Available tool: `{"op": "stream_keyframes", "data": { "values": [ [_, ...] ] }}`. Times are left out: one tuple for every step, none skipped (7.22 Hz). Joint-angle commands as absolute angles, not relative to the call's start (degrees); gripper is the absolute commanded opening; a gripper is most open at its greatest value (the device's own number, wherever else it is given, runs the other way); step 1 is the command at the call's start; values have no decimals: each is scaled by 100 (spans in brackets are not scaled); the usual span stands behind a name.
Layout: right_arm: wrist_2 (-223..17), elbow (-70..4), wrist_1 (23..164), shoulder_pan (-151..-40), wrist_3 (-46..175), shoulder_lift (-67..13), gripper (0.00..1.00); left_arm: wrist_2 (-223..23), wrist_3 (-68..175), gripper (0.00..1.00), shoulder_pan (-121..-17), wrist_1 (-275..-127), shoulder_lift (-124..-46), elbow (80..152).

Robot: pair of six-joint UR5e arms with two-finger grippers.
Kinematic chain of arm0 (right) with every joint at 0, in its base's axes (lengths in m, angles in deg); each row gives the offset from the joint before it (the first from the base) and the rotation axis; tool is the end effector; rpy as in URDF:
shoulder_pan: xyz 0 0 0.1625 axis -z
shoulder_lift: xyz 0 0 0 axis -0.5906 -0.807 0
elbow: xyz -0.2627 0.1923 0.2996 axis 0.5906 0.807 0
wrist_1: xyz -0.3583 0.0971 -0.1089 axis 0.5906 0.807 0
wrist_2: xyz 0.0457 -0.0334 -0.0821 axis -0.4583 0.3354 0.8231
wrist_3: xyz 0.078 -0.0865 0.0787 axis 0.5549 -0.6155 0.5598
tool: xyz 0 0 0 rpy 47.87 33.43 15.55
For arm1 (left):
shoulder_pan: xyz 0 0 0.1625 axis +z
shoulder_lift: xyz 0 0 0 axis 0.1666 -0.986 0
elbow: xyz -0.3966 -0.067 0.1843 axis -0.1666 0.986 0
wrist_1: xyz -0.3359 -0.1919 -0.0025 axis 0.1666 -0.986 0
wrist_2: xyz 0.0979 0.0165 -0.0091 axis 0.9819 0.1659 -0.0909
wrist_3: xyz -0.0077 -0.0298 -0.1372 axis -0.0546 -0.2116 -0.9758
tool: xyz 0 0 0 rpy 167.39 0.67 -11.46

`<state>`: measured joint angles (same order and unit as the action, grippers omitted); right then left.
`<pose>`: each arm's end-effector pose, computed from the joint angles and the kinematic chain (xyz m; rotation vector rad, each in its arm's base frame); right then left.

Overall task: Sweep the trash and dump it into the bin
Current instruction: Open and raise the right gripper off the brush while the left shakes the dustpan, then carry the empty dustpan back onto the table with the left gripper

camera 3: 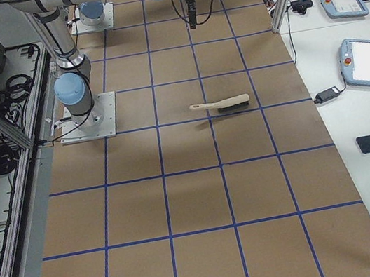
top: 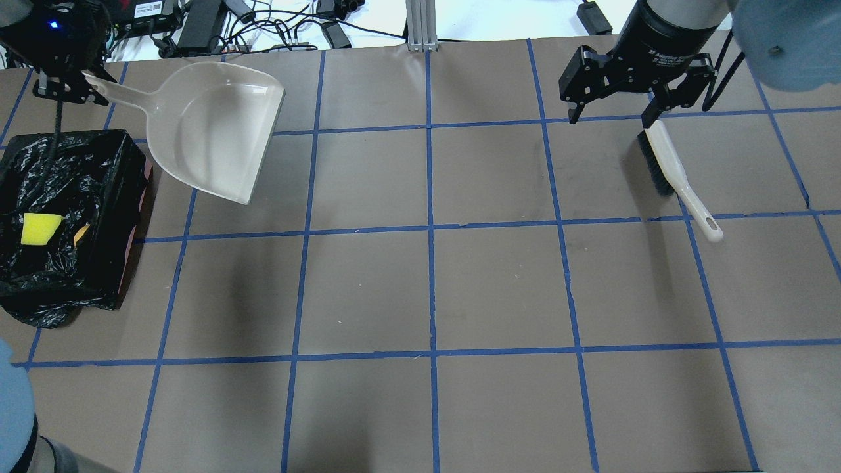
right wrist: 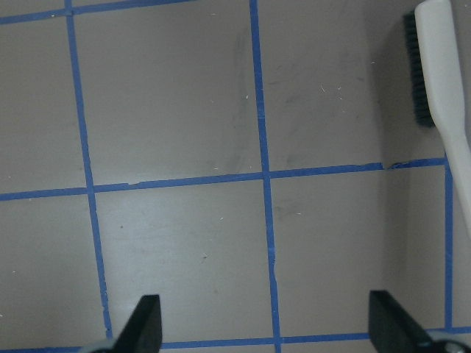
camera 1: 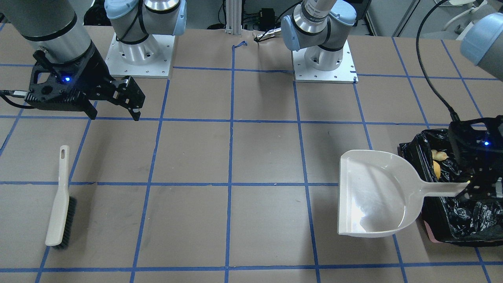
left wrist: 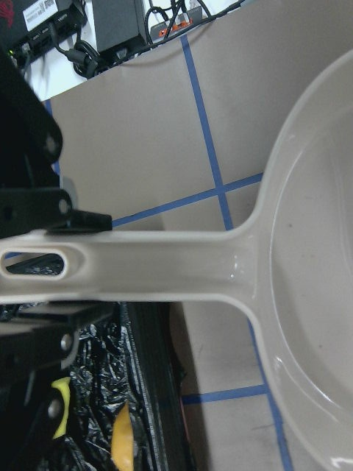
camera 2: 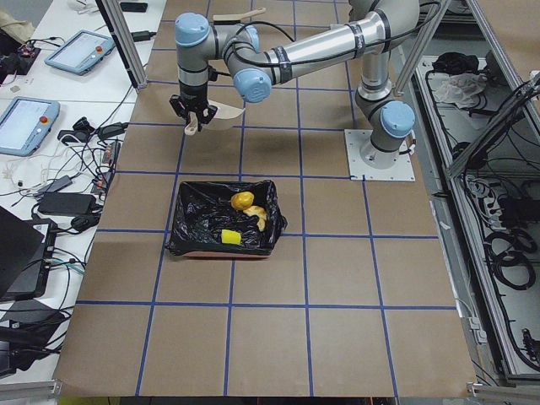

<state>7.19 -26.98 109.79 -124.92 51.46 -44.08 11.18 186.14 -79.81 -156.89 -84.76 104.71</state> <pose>0.1283 -0.4969 0.4657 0.1179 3.0938 -0.0605 0.0852 -0.6332 0.3981 2.2662 1.9740 -0.0883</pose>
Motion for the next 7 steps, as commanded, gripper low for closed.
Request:
{"op": "stream_keyframes", "data": {
  "values": [
    [885, -2747, 10866, -12497, 5166, -4491, 100, 1055, 18005, 0, -7999, -15576, -8691, 10640],
    [885, -2817, 10866, -12488, 5193, -4518, 100, 1046, 17672, 0, -7999, -15567, -8796, 10640],
    [885, -2844, 10866, -12497, 5202, -4535, 100, 1046, 17399, 0, -8016, -15575, -8902, 10631],
    [885, -2844, 10866, -12497, 5202, -4527, 100, 1055, 17109, 0, -8060, -15575, -8990, 10640],
    [894, -2861, 10866, -12488, 5210, -4536, 100, 1072, 16889, 0, -8174, -15567, -9060, 10640],
    [894, -2862, 10866, -12497, 5228, -4536, 100, 1098, 16808, 0, -8201, -15506, -9130, 10640],
    [894, -2870, 10866, -12497, 5219, -4536, 100, 1099, 16720, 0, -8201, -15505, -9183, 10640]
  ]
}}
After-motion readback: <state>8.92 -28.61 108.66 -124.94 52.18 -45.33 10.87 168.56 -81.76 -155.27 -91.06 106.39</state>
